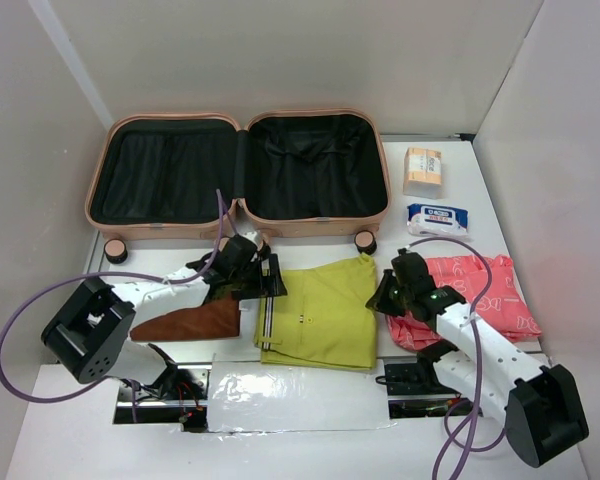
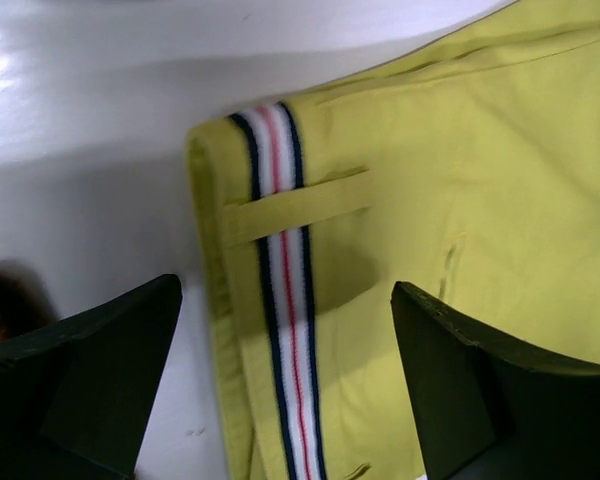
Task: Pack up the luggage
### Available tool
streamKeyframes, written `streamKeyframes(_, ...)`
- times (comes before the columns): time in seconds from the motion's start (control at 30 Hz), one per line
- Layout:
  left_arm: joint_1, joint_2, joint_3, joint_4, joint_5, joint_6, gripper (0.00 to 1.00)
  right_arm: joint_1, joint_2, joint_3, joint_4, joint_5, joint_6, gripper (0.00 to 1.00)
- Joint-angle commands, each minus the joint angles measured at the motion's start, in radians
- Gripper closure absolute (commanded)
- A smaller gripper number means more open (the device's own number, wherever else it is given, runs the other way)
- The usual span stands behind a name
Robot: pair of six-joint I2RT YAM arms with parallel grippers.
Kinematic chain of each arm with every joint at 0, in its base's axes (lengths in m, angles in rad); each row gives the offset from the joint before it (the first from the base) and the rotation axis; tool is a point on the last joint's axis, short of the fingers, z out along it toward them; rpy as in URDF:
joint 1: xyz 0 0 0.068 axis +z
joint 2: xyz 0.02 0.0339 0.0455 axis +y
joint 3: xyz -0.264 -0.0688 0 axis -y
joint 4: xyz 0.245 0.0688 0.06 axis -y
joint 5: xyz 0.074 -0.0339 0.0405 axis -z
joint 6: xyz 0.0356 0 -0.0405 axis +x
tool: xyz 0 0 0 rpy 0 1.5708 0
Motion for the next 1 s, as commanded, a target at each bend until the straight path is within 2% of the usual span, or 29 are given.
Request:
streamKeyframes(0.0, -0.017, 0.033, -0.008, 0.062, 0.004, -0.029, 0.00, 0.004, -0.040, 0.045, -0.033, 0.065, -0.003, 0.94)
streamKeyframes(0.13, -0.026, 0.058, -0.027, 0.072, 0.016, -0.039, 0.03, 0.004, -0.053, 0.045, -0.012, 0.014, -0.023, 0.94)
streamKeyframes(0.27, -0.046, 0.081, -0.063, 0.121, 0.041, -0.079, 0.11, 0.004, -0.053, 0.024, 0.021, -0.036, -0.044, 0.95)
streamKeyframes(0.4, -0.068, 0.104, -0.063, 0.134, 0.053, -0.101, 0.14, 0.004, -0.053, 0.024, 0.021, -0.082, -0.044, 1.00)
streamKeyframes(0.43, -0.078, 0.104, -0.054, 0.090, 0.044, -0.101, 0.07, 0.004, -0.053, 0.033, 0.021, -0.082, -0.044, 1.00)
streamKeyframes(0.5, -0.078, 0.095, -0.014, 0.020, 0.009, -0.120, 0.00, 0.004, -0.053, 0.060, -0.020, -0.096, -0.003, 1.00)
streamKeyframes(0.6, -0.078, -0.002, 0.057, -0.173, -0.066, -0.157, 0.00, 0.004, -0.022, 0.105, -0.100, -0.069, 0.070, 1.00)
streamKeyframes(0.67, -0.078, -0.092, 0.109, -0.311, -0.120, -0.232, 0.00, 0.004, 0.016, 0.114, -0.114, -0.090, 0.098, 1.00)
streamKeyframes(0.7, -0.078, -0.120, 0.168, -0.456, -0.179, -0.261, 0.00, 0.004, 0.028, 0.128, -0.127, -0.126, 0.109, 1.00)
streamKeyframes(0.77, -0.078, -0.192, 0.236, -0.627, -0.220, -0.363, 0.00, 0.004, 0.048, 0.142, -0.128, -0.177, 0.156, 1.00)
streamKeyframes(0.87, -0.100, -0.275, 0.246, -0.674, -0.220, -0.473, 0.00, 0.004, 0.039, 0.142, -0.138, -0.191, 0.212, 1.00)
streamKeyframes(0.97, -0.114, -0.410, 0.192, -0.676, -0.168, -0.588, 0.00, 0.004, -0.010, 0.142, -0.192, -0.191, 0.249, 1.00)
